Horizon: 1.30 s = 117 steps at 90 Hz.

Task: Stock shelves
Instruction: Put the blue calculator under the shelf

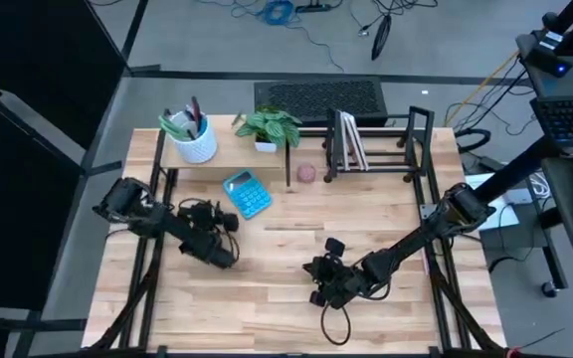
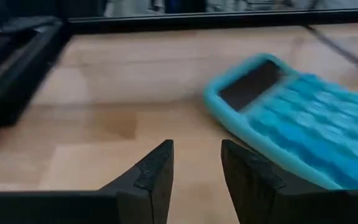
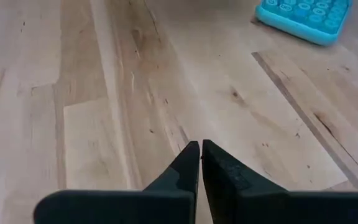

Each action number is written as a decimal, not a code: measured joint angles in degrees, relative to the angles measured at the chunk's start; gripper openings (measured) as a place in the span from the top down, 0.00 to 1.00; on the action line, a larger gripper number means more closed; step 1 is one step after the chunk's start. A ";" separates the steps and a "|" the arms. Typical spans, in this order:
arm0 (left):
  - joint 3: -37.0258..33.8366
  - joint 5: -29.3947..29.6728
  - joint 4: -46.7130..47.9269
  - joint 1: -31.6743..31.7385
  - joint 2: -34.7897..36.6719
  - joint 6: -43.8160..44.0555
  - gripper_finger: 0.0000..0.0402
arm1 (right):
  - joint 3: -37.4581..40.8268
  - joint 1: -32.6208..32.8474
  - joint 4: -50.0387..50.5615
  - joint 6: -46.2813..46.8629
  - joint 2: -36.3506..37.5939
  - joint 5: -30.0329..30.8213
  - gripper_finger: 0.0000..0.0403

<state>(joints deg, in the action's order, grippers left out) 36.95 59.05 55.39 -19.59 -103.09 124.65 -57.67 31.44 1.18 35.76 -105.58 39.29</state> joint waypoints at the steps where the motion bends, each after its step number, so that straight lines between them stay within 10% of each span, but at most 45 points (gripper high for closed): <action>1: -0.17 0.00 -0.34 0.44 0.00 -0.25 0.70 | 0.00 0.00 -0.01 -0.01 0.00 0.00 1.00; 60: -1.84 5.58 -29.72 19.41 0.03 -38.65 0.70 | 0.00 0.00 0.00 1.03 0.00 0.00 1.00; 93: -1.82 5.88 -50.03 22.29 0.13 -65.24 0.70 | 0.02 0.00 -0.01 1.06 0.00 -0.02 1.00; 117: -1.76 3.59 -49.82 18.96 1.24 -67.46 0.70 | 0.02 0.00 0.01 -0.36 0.00 -0.03 1.00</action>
<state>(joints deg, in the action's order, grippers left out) 35.20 62.64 5.57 -0.63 -101.85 57.19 -57.65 31.44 1.19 35.40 -105.58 39.26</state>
